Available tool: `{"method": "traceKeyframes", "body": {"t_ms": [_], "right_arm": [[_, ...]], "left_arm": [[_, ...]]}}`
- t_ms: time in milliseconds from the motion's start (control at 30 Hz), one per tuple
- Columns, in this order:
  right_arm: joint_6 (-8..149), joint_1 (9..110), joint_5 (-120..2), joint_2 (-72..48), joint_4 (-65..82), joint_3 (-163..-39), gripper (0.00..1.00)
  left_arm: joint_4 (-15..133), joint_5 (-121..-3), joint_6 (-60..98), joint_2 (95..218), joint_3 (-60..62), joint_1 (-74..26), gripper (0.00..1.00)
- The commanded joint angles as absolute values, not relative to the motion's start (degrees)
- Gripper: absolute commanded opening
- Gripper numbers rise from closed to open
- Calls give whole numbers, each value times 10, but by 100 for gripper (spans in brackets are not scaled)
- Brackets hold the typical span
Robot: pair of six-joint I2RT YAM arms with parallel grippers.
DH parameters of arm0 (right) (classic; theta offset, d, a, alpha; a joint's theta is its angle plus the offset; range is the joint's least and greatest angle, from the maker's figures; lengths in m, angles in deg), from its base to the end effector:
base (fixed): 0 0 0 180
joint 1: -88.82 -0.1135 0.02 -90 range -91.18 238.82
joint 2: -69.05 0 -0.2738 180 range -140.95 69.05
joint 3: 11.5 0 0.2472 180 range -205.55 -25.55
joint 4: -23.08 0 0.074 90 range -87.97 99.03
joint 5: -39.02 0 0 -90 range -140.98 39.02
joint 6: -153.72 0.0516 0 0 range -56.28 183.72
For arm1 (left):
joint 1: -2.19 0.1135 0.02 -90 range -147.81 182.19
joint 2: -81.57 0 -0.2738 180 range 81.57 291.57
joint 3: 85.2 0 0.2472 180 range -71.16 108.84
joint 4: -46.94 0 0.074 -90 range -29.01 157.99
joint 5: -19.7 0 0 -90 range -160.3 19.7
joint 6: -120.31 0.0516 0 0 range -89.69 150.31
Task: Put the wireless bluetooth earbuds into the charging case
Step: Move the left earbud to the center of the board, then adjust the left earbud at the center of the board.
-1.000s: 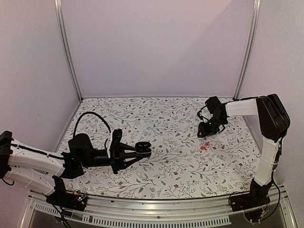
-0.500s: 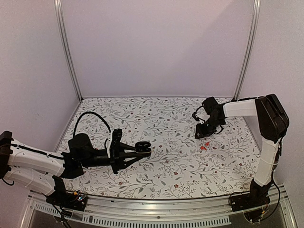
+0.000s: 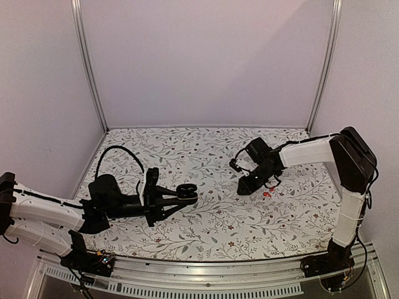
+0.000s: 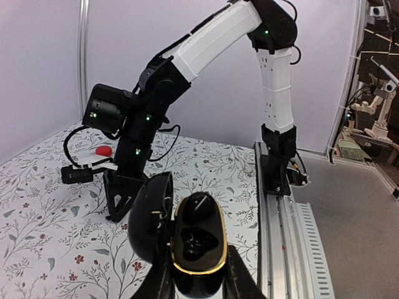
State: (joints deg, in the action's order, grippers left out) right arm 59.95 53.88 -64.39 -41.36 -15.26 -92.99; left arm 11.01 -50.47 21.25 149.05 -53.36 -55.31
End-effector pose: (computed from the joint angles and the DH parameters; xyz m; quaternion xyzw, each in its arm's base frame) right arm 0.3045 0.2274 0.1360 -0.3444 0.9110 0.1629 0.1578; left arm 0.1134 -0.2106 0.2230 0.3963 0.5835 -0.4847 0.5171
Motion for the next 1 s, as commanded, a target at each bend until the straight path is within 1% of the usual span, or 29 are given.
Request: {"method": "traceKeyframes", "body": {"t_ms": [0, 167, 367, 533, 600, 633, 833, 967], "right_arm": [[596, 469, -669, -399, -139, -895, 21], [606, 412, -689, -382, -70, -851, 20], [631, 381, -694, -344, 73, -762, 22], [656, 381, -681, -300, 187, -686, 35], [658, 381, -680, -289, 212, -669, 39], [657, 381, -680, -289, 218, -666, 40], [652, 380, -673, -300, 236, -656, 39], [656, 370, -652, -295, 271, -632, 37]], "left_arm": [[100, -508, 211, 1477, -542, -542, 0], [96, -509, 207, 1475, -544, -541, 0], [98, -508, 206, 1473, -544, -541, 0], [109, -511, 207, 1467, -540, -541, 0], [112, -512, 208, 1464, -539, -541, 0], [113, -514, 208, 1463, -539, -541, 0], [114, -516, 210, 1463, -537, -541, 0], [114, -515, 212, 1463, -535, -541, 0]]}}
